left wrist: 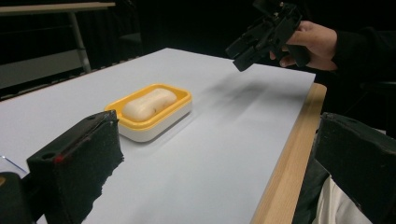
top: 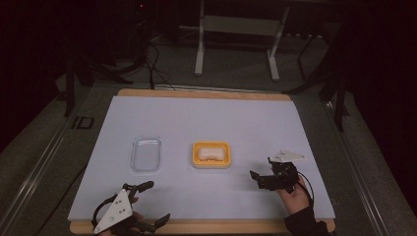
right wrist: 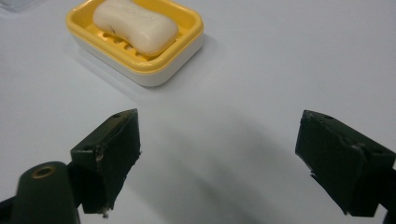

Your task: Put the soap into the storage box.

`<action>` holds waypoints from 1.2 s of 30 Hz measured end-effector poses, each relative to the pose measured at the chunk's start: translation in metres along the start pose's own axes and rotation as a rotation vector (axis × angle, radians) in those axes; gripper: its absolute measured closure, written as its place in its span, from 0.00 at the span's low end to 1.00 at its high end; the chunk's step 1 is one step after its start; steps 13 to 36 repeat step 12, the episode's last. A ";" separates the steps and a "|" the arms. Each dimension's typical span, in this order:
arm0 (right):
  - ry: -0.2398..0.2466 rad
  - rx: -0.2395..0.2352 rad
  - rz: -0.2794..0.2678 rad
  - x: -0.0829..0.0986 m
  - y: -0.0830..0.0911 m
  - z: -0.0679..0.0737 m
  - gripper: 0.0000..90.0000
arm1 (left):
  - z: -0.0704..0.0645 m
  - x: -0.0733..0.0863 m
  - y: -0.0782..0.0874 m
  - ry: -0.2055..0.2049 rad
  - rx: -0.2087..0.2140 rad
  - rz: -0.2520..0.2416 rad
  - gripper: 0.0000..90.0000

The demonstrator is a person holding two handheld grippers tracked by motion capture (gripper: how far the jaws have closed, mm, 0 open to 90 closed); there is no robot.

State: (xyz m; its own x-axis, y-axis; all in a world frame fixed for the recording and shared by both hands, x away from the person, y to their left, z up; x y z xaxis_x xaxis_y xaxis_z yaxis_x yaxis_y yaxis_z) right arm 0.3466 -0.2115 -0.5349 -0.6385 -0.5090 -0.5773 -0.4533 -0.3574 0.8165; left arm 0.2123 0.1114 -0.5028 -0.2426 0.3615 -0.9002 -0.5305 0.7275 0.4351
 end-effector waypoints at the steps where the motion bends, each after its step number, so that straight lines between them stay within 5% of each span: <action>1: 0.001 0.000 0.001 0.000 -0.001 0.000 0.15 | 0.000 0.000 0.000 -0.001 0.001 0.001 0.01; 36: 0.005 -0.013 0.016 0.001 -0.005 0.000 0.15 | 0.000 0.000 0.000 0.001 0.002 0.001 0.01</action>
Point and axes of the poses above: each handheld gripper's, and its own axes: y roughly backward along the jaws, x roughly out of its underside, z roughly to its left, the point moved 9 cm from there along -y, roughly forward along the jaws, and after that the axes turned 13 degrees about z, right-handed, at the moved point
